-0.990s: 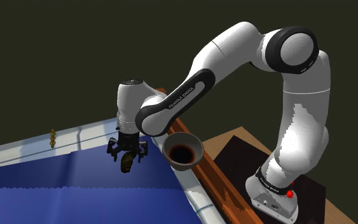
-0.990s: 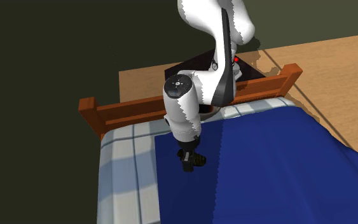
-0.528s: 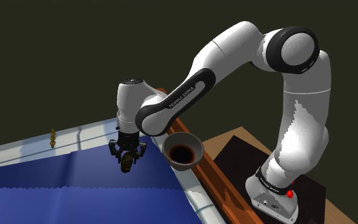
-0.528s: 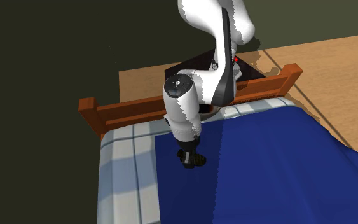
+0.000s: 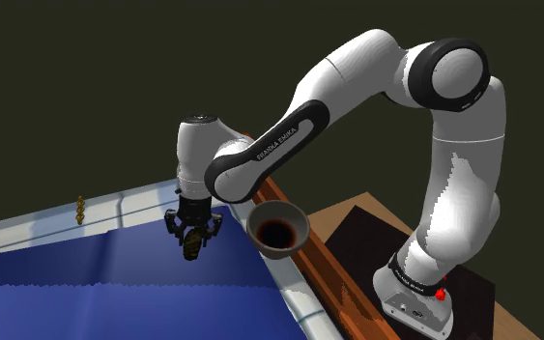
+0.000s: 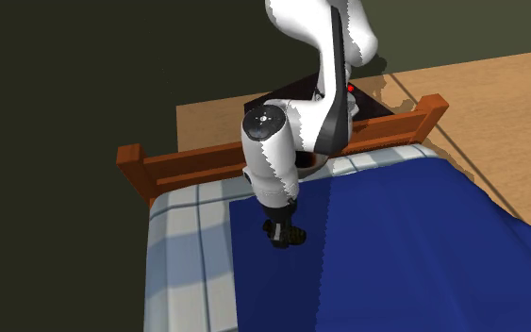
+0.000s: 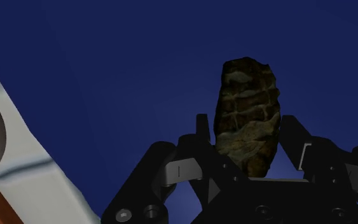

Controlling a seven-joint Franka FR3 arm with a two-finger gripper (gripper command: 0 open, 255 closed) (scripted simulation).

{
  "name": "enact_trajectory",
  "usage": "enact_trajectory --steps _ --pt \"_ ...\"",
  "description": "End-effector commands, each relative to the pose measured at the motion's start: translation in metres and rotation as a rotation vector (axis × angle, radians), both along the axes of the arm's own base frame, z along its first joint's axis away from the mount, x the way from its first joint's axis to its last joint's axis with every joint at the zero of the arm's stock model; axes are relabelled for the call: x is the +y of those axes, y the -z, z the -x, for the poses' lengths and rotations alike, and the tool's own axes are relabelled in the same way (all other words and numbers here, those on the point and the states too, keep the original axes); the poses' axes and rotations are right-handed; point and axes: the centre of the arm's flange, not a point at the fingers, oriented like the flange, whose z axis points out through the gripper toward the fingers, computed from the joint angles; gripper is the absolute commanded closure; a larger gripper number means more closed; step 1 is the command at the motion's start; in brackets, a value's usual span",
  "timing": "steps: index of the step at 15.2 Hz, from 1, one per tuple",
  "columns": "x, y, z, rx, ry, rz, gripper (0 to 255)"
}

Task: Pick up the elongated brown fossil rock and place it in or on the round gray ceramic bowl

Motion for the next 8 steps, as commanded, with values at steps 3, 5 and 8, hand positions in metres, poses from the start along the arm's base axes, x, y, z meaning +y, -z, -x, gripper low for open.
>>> enact_trajectory --steps 3,5,8 --pt "0.0 -0.02 0.0 0.0 0.0 0.0 255" --pt "0.0 -0.031 0.0 0.0 0.0 0.0 255" --pt "0.0 -0.046 0.0 0.0 0.0 0.0 255"
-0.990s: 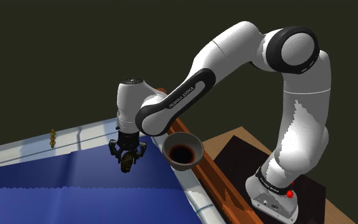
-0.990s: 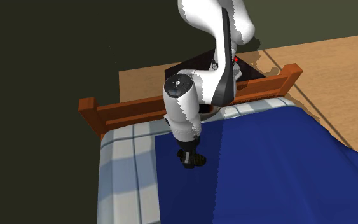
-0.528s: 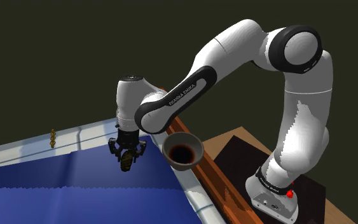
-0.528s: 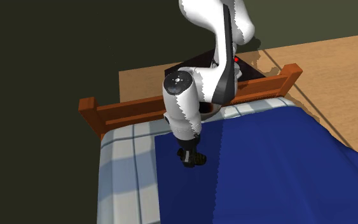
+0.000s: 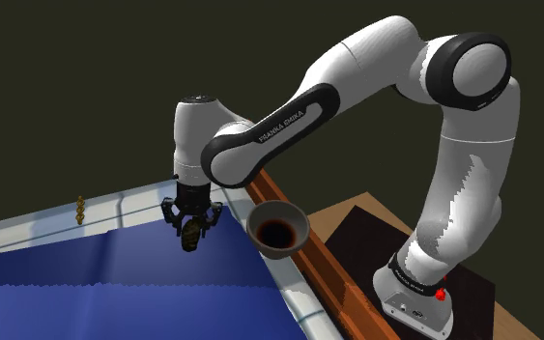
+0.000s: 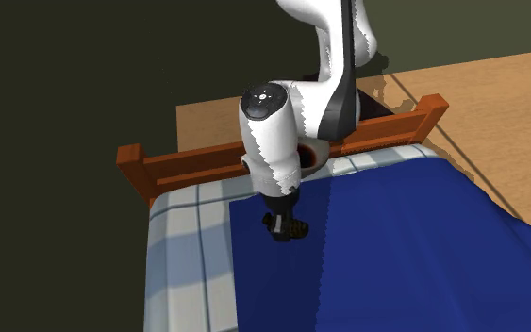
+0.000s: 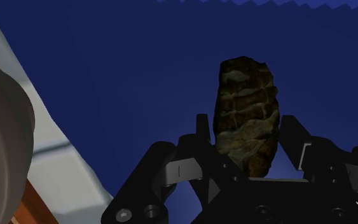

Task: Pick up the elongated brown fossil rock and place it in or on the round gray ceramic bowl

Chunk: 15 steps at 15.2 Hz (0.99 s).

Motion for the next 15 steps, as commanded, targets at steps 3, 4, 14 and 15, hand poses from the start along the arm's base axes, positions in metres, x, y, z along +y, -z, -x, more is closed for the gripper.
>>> enact_trajectory --steps 3,4,14,15 --pt "0.0 -0.021 0.001 0.0 0.0 0.0 255" --pt "0.0 -0.026 0.001 0.0 0.0 0.0 255" --pt "0.0 -0.079 0.001 0.0 0.0 0.0 255" --pt "0.0 -0.084 0.001 0.0 0.0 0.0 255"
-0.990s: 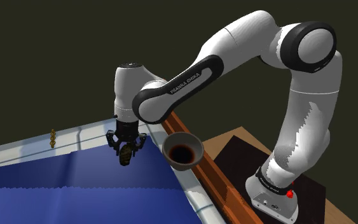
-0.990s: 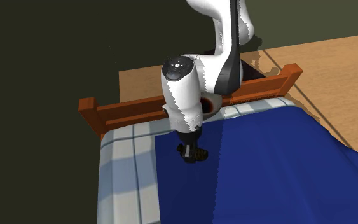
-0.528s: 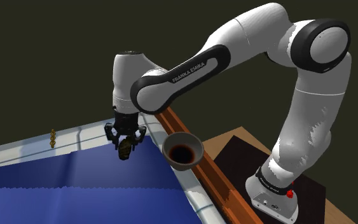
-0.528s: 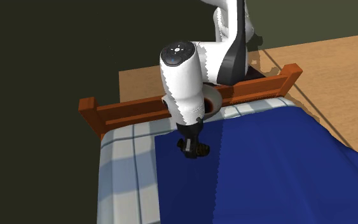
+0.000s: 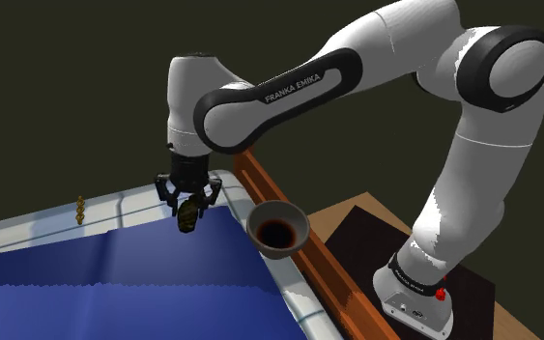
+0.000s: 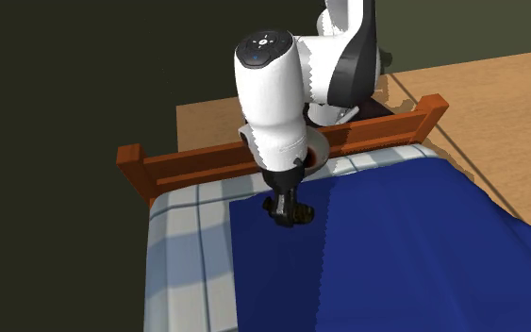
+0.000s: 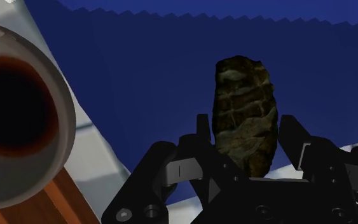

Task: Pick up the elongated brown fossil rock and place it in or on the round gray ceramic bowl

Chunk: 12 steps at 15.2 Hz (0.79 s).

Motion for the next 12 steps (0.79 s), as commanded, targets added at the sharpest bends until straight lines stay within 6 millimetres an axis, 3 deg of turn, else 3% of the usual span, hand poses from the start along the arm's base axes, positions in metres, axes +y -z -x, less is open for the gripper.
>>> enact_trajectory --steps 1,7,12 --pt "0.0 -0.011 0.0 0.0 0.0 0.0 255" --pt "0.0 -0.04 0.0 0.0 0.0 0.0 255" --pt "-0.045 -0.042 0.047 0.0 0.0 0.0 255"
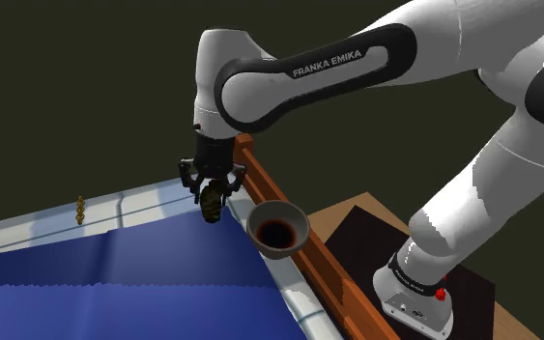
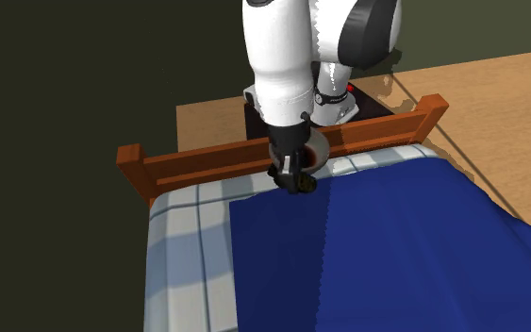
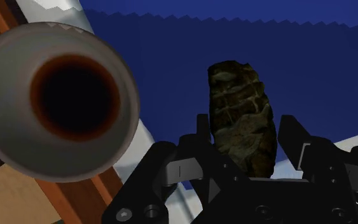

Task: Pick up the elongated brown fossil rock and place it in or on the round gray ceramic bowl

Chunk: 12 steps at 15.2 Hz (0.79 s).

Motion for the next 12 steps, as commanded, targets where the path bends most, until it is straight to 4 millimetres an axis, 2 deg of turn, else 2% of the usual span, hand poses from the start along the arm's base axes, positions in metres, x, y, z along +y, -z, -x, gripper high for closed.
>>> enact_trajectory --steps 1,10,11,12 --pt "-0.016 0.0 0.019 0.0 0.0 -0.004 255" --pt "-0.098 -0.003 0.105 0.0 0.0 -0.004 255" --pt "-0.112 -0.004 0.12 0.0 0.0 -0.004 255" --pt "-0.112 0.001 0.12 0.0 0.0 -0.004 255"
